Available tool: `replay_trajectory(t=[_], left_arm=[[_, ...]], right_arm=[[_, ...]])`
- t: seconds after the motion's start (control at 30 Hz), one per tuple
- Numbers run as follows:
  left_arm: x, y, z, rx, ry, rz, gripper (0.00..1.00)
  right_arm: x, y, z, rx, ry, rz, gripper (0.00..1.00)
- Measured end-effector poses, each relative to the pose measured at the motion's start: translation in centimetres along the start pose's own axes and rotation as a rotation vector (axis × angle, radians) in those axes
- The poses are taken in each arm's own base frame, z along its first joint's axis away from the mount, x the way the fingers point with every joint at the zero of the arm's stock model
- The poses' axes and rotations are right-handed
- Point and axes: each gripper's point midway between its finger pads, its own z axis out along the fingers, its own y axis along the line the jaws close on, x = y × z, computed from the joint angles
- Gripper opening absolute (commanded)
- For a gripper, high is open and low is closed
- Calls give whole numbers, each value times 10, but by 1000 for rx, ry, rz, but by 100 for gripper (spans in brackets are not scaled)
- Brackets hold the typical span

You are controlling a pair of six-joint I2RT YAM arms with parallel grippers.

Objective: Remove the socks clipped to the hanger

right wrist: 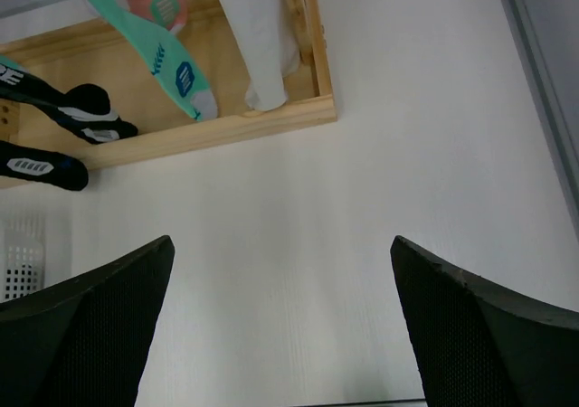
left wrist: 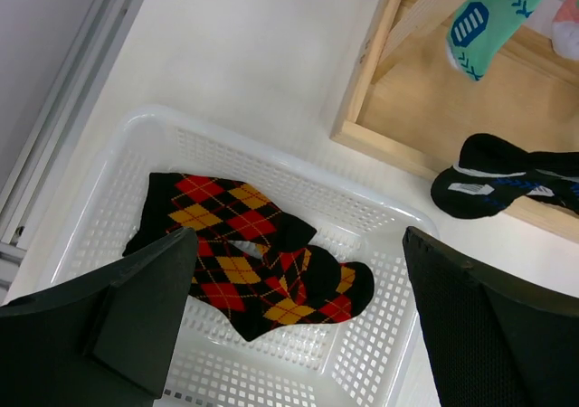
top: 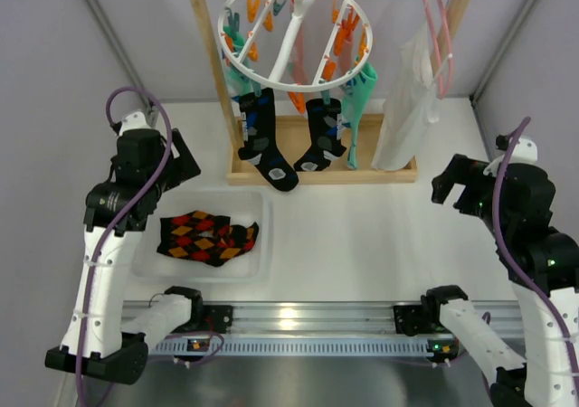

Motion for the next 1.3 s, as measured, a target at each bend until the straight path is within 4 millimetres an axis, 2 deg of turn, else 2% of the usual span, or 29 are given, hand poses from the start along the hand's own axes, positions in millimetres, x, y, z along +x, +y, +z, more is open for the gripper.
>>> replay_trajectory(t=[0.17, 0.27, 0.43, 0.57, 0.67, 0.8, 0.93, 1.1, 1.2, 1.23, 1.27, 1.3], left_arm=[[-1, -1, -1, 0, -4, -28, 99], [-2, 0, -2, -9, -11, -63, 99], [-6, 0, -10, 1, -37, -132, 99], [-3, -8, -14, 46, -18, -155, 99], [8, -18, -13, 97, 32, -163, 99], [24, -39, -14, 199, 128, -176, 99], [33, -56, -23, 301, 192, -174, 99], [38, -68, -38, 398, 229, -165, 99], [40, -73, -48, 450, 237, -158, 99], [41, -74, -50, 463, 241, -154, 99], [41, -76, -52, 474, 244, -149, 99], [40, -77, -55, 485, 243, -143, 99]], right_arm=[[-3, 3, 8, -8, -18, 14, 100], [-3, 17, 21, -73, -33, 26, 99], [9, 71, 56, -358, -3, 22, 99], [20, 102, 93, -501, 31, -7, 97], [31, 130, 124, -582, 63, -90, 96], [55, 174, 153, -714, 87, -218, 92], [71, 196, 185, -771, 105, -286, 91], [80, 216, 223, -785, 97, -372, 86], [79, 227, 235, -800, 72, -395, 72], [79, 230, 237, -803, 65, -396, 60], [77, 232, 239, -807, 53, -394, 53], [77, 235, 240, -812, 47, -388, 37]])
